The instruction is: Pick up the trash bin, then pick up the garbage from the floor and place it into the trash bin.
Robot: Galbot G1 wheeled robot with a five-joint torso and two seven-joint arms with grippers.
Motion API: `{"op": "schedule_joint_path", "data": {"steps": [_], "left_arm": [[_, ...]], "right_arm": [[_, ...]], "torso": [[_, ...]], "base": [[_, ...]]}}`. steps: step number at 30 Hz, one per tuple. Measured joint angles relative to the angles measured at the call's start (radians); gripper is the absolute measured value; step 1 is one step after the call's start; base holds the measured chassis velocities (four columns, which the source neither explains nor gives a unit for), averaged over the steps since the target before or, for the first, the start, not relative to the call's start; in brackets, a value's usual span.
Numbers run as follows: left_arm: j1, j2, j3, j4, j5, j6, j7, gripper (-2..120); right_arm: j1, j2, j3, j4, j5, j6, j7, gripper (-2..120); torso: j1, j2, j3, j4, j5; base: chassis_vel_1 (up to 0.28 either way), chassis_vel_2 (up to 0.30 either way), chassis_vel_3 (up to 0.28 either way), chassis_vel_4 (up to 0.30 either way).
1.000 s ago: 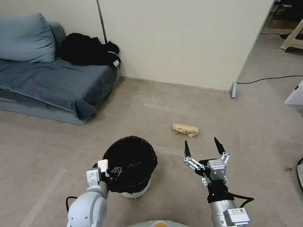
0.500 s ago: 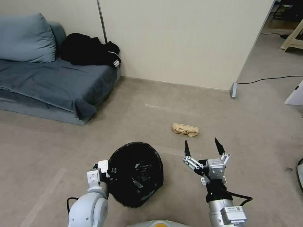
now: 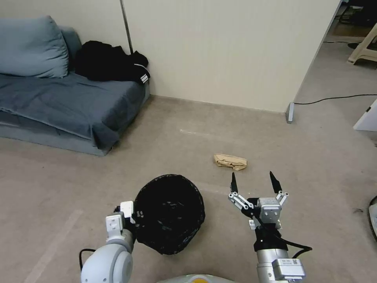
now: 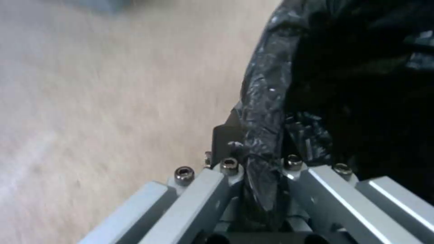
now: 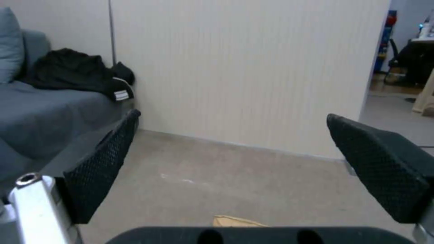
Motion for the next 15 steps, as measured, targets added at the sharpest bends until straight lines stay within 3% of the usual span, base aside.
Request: {"op": "schedule_joint_path", "data": {"steps": [8,15], "left_arm": [[0.102,0.028,0.030,-0.152,0.087,-0.008,-0.056,0],[0.159,0.017,0.090,-0.180,0.137,-0.049,-0.090,0]], "right_arm": [[-0.006,0.000,0.019,-0.004,0.005,0.024,-0.021,100],[-0.008,0.000,0.037,-0.004,0.003,0.025,-0.041,100]], "torso": [[0.000,0.000,0.000,0.0002,0.0003],[0.000,0.000,0.000,0.0002,0.0002]], "base": [[0.000,0.000,0.000,0.000],[0.000,0.000,0.000,0.000]]}}
